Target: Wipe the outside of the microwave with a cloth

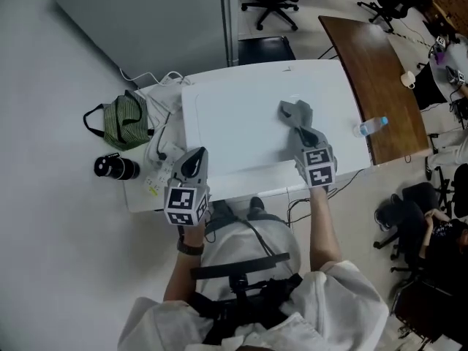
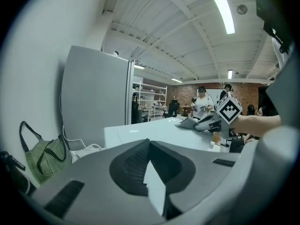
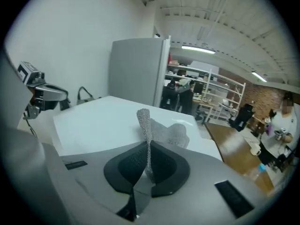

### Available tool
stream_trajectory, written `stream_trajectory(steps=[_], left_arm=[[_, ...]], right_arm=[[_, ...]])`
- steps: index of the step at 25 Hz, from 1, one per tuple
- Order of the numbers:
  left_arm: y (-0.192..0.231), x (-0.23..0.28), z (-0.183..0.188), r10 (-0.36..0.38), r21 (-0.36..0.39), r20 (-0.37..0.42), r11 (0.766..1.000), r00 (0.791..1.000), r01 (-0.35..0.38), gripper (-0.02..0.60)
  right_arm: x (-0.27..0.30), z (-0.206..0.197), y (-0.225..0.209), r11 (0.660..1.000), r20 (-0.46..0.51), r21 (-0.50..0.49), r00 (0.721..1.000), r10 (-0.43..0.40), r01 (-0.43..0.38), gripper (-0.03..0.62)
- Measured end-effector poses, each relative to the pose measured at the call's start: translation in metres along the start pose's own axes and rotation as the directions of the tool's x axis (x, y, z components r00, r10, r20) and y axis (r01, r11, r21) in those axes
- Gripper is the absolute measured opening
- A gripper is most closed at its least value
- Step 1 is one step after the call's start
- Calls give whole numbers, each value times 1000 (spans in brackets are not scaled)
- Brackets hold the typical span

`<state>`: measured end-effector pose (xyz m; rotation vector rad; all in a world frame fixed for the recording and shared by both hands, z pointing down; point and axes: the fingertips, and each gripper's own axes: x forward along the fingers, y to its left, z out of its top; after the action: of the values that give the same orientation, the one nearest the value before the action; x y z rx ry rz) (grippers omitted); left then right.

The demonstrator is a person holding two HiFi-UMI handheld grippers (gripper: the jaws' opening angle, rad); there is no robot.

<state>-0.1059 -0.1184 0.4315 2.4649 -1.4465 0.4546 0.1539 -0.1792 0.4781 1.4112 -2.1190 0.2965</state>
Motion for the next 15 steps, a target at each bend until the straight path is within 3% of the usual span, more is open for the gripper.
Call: stream_trajectory(steps=[4,7,11,15], left_arm=[[-49,16,-8,23,3,-38,1000,999,-23,23],[-68,18,-34,50,-1,-94,999,994,-50,23],[-80,3,-53,67,-14,-139,997,988,-70,23],[-66,-16,-42,85,1,-106,996,991,-86,23]], right_arm=[[-29,-46,-120,987,9,104,993,-120,119,28],[-33,-65,-143,986,12,131,994,-110,107,28],[-32,-50,-86,999,39,48,999,-2,0,28],[-25,-9,24,985,84,-61,982,168,-163,29]])
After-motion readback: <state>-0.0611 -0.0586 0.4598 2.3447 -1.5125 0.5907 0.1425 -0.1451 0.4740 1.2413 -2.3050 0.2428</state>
